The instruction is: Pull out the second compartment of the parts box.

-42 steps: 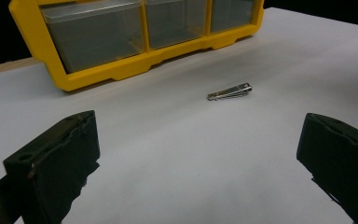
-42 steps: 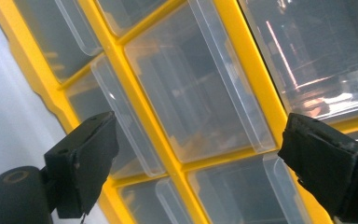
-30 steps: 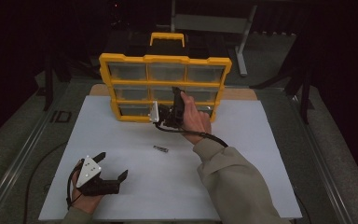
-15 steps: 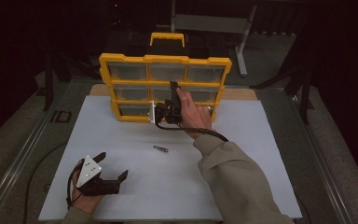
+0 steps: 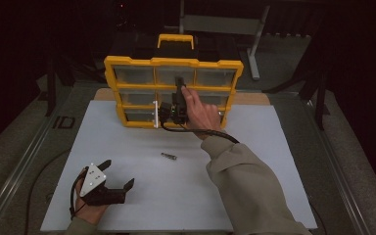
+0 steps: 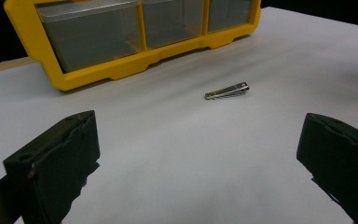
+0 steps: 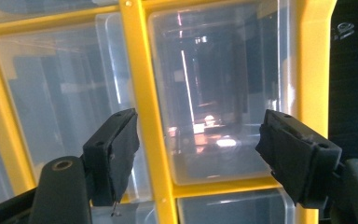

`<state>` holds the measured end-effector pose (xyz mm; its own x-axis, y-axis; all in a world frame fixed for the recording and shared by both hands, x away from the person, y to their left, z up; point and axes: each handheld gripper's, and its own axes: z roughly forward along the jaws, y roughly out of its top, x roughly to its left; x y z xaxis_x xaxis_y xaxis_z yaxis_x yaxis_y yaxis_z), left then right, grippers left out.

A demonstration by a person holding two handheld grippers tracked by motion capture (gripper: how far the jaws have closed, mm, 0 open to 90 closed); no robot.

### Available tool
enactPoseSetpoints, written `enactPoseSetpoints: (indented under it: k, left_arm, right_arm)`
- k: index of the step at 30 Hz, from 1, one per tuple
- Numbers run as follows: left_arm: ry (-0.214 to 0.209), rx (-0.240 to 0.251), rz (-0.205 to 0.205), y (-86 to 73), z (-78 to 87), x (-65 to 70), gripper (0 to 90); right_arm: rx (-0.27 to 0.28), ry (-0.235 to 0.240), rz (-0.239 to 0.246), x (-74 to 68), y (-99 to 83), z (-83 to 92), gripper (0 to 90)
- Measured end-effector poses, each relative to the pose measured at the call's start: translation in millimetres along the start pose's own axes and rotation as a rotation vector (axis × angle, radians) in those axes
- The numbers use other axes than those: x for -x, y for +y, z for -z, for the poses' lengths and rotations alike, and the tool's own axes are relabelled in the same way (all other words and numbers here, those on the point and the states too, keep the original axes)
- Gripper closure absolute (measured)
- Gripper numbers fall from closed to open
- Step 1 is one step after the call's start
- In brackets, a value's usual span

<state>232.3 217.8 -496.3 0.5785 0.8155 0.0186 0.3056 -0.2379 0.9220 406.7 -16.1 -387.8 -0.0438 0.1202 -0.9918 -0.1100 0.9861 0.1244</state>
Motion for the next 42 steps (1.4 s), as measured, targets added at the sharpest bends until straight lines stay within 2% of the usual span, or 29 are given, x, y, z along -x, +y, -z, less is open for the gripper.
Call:
enactPoseSetpoints:
  k: [1,9,14,19,21,22,23,26,29,35,42]
  left_arm:
    - [0.0,0.0,0.0,0.0,0.0,0.0,0.0]
    - [0.001,0.002,0.001,-0.1,0.1,0.3,0.0]
    - [0.001,0.002,0.002,-0.1,0.2,0.3,0.0]
    - [0.002,0.001,-0.004,-0.1,0.3,0.5,0.0]
    - [0.002,0.001,-0.004,-0.1,0.3,0.5,0.0]
    - [0.001,0.0,-0.002,-0.1,0.2,0.6,0.0]
    - [0.001,0.0,-0.003,-0.2,0.3,0.6,0.0]
    - [0.001,-0.001,-0.003,-0.2,0.3,0.7,0.0]
    - [0.001,0.0,-0.002,-0.2,0.3,0.5,0.0]
    - [0.001,-0.001,-0.004,-0.3,0.4,0.8,0.0]
    - [0.0,-0.004,-0.005,-0.3,0.3,0.7,0.0]
  right_arm:
    - [0.0,0.0,0.0,0.0,0.0,0.0,27.5]
    - [0.012,-0.091,0.012,16.0,3.9,-3.6,33.5]
    - [0.001,-0.112,0.019,22.3,4.9,-6.8,37.3]
    - [-0.012,-0.154,0.037,28.5,1.8,-14.4,44.5]
    - [-0.013,-0.162,0.041,29.6,1.3,-14.9,44.5]
    - [-0.012,-0.18,0.048,31.6,0.3,-15.9,49.7]
    - [-0.01,-0.186,0.053,31.5,-0.1,-16.6,49.8]
    - [-0.015,-0.188,0.07,30.7,-0.5,-17.9,50.9]
    - [-0.014,-0.216,0.093,30.5,0.2,-18.0,54.2]
    - [-0.025,-0.242,0.092,31.8,-0.9,-18.2,55.3]
    - [-0.023,-0.244,0.1,31.8,-1.1,-18.3,57.5]
